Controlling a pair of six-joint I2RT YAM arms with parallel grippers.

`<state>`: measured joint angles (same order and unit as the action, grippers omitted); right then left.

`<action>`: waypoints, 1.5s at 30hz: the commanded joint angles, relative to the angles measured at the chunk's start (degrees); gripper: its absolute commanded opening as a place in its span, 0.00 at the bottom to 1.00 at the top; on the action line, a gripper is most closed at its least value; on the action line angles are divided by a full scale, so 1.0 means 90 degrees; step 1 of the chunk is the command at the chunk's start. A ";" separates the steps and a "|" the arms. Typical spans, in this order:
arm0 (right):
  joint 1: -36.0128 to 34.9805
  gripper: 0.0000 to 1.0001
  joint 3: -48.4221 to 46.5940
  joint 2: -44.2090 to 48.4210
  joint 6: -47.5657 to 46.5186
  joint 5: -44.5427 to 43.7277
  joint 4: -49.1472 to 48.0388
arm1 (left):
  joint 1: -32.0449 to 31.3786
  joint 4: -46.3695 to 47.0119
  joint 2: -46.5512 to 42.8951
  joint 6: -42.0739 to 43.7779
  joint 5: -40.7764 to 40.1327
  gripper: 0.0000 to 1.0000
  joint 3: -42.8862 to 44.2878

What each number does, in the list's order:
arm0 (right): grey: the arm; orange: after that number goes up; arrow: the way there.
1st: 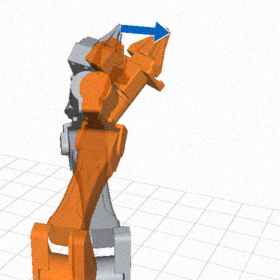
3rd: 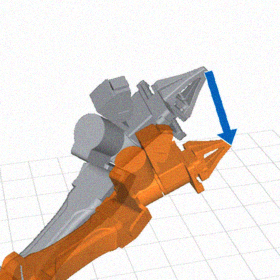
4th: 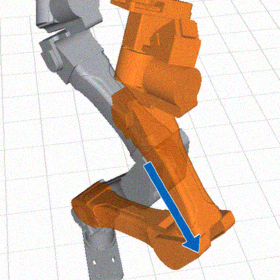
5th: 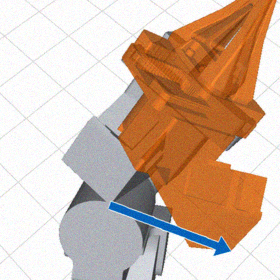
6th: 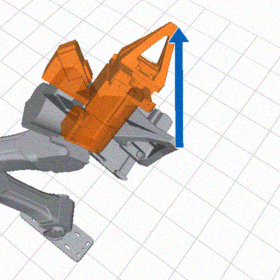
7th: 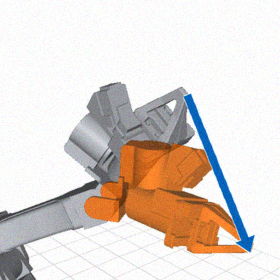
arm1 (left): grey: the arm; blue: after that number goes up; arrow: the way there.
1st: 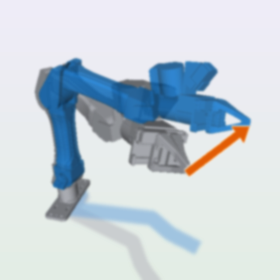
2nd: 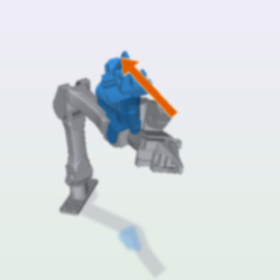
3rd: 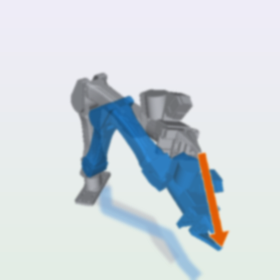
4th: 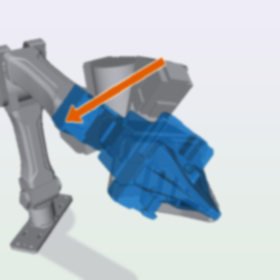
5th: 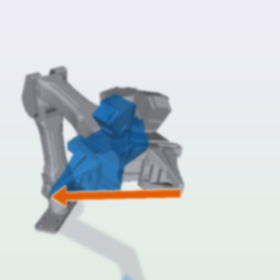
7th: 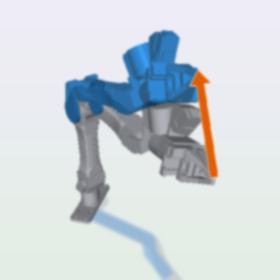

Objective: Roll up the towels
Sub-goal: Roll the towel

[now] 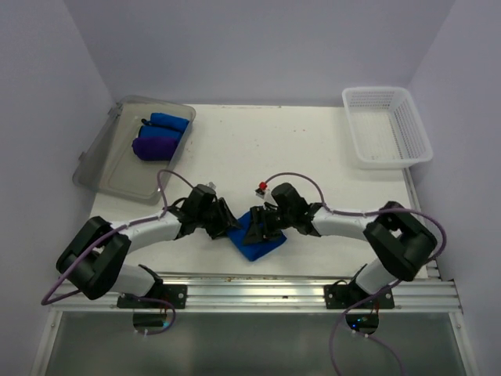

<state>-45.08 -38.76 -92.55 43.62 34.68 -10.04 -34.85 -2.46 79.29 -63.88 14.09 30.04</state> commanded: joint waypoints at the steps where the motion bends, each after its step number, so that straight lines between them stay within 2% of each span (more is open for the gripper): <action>1: -0.0244 0.62 -0.0545 0.1343 -0.1036 -0.1769 0.2545 | -0.0024 -0.0624 0.0038 0.0203 -0.0130 0.50 0.0450; 4: -0.0780 0.64 -0.0964 0.1932 -0.1534 -0.3545 0.3465 | -0.0024 -0.0840 0.0019 0.0242 -0.0110 0.50 0.0539; 5: -0.1256 0.64 -0.1102 0.1973 -0.1806 -0.3985 0.3643 | -0.0024 -0.0898 0.0019 0.0252 -0.0110 0.50 0.0549; 9: -0.2538 0.65 -0.1708 0.1603 -0.2286 -0.6395 0.4240 | -0.0024 -0.1035 0.0038 0.0261 -0.0130 0.50 0.0607; 14: -0.3661 0.66 -0.2333 0.0656 -0.2648 -0.7669 0.4426 | -0.0024 -0.1182 0.0038 0.0261 -0.0178 0.49 0.0705; 17: -0.4023 0.66 -0.2538 0.0022 -0.2844 -0.8206 0.4329 | -0.0024 -0.1230 0.0048 0.0261 -0.0198 0.49 0.0744; 21: -0.4132 0.65 -0.2588 -0.0750 -0.2883 -0.8345 0.4066 | -0.0024 -0.1231 0.0077 0.0252 -0.0198 0.49 0.0744; 24: -0.4132 0.46 -0.2480 -0.0878 -0.2747 -0.8365 0.3821 | -0.0024 -0.1240 0.0077 0.0242 -0.0178 0.50 0.0763; 26: -0.4093 0.29 -0.2354 -0.0801 -0.2678 -0.8316 0.3695 | -0.0024 -0.1289 0.0009 0.0300 -0.0188 0.56 0.0793; 29: -0.3714 0.17 -0.2003 -0.0275 -0.2522 -0.7566 0.3324 | -0.0014 -0.1455 -0.0147 0.0407 -0.0266 0.71 0.0900; 31: -0.3430 0.13 -0.1565 0.0048 -0.2395 -0.6610 0.2867 | 0.0015 -0.1581 -0.0312 0.0466 -0.0334 0.80 0.1017; 33: -0.2932 0.12 -0.1261 0.0546 -0.2240 -0.5820 0.2514 | 0.0044 -0.1631 -0.0440 0.0525 -0.0383 0.84 0.1076; 34: -0.2786 0.12 -0.0998 0.0702 -0.2171 -0.5120 0.2203 | 0.0083 -0.1641 -0.0566 0.0535 -0.0384 0.87 0.1095; 37: -0.2248 0.10 -0.0588 0.1064 -0.1946 -0.4169 0.1666 | 0.0180 -0.1592 -0.0742 0.0555 -0.0403 0.92 0.1066; 41: -0.1605 0.09 -0.0138 0.1153 -0.1470 -0.2550 0.0962 | 0.0191 -0.1173 -0.0792 0.0545 -0.0189 0.94 0.0862; 45: -0.1047 0.09 0.0361 0.1133 -0.0892 -0.1394 0.0053 | 0.0181 -0.0451 -0.0695 0.0496 0.0182 0.94 0.0443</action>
<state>-56.97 -37.85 -83.11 29.63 7.66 -0.69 -33.41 -12.45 73.06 -60.27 12.95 36.36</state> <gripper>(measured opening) 0.233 0.936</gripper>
